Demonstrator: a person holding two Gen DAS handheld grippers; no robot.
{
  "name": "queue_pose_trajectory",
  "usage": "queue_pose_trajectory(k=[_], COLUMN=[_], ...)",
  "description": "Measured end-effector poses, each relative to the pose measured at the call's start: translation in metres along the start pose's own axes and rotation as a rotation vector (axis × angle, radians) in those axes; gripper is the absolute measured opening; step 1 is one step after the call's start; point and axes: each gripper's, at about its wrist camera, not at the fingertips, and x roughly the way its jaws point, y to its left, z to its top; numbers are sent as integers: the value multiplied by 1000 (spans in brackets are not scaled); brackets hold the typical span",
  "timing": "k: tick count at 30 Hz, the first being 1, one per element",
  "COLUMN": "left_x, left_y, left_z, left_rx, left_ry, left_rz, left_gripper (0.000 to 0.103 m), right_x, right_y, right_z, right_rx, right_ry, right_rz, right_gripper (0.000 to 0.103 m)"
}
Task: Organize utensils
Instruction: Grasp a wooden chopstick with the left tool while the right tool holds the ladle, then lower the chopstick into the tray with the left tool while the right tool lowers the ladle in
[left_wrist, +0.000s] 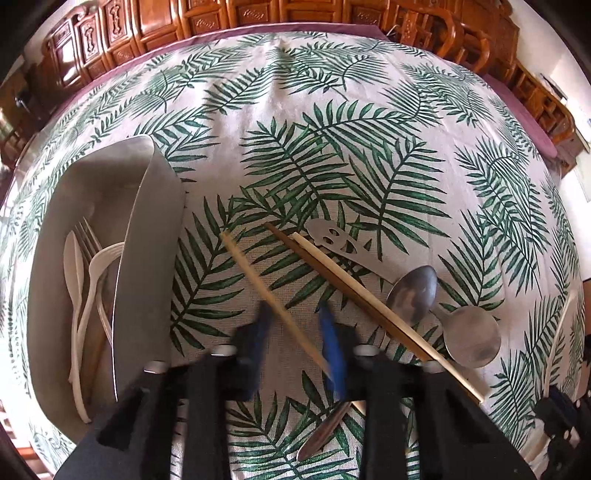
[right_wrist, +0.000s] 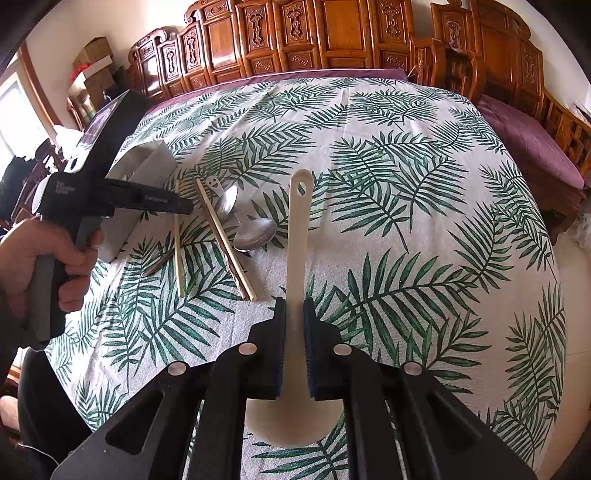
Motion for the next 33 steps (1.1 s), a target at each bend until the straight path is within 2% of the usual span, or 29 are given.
queue_pose_trajectory(k=[3, 8, 17, 25, 33], left_x=[-1, -8, -60, -102, -96], left_y=[1, 6, 21, 73, 128], left_z=[-4, -12, -17, 1, 17], left_rx=[12, 17, 52, 22, -44], left_ry=[-7, -11, -115, -210, -226], left_rz=[-15, -42, -102, -105, -82], left_gripper=[5, 4, 4, 4, 4], right_x=[1, 3, 8, 7, 14], right_y=[0, 5, 34, 90, 147], right_z=[-1, -2, 9, 50, 85], right_rx=[0, -16, -54, -110, -160], right_ry=[3, 6, 1, -46, -70], right_rz=[-5, -9, 6, 66, 117], right_gripper=[11, 11, 11, 11, 11])
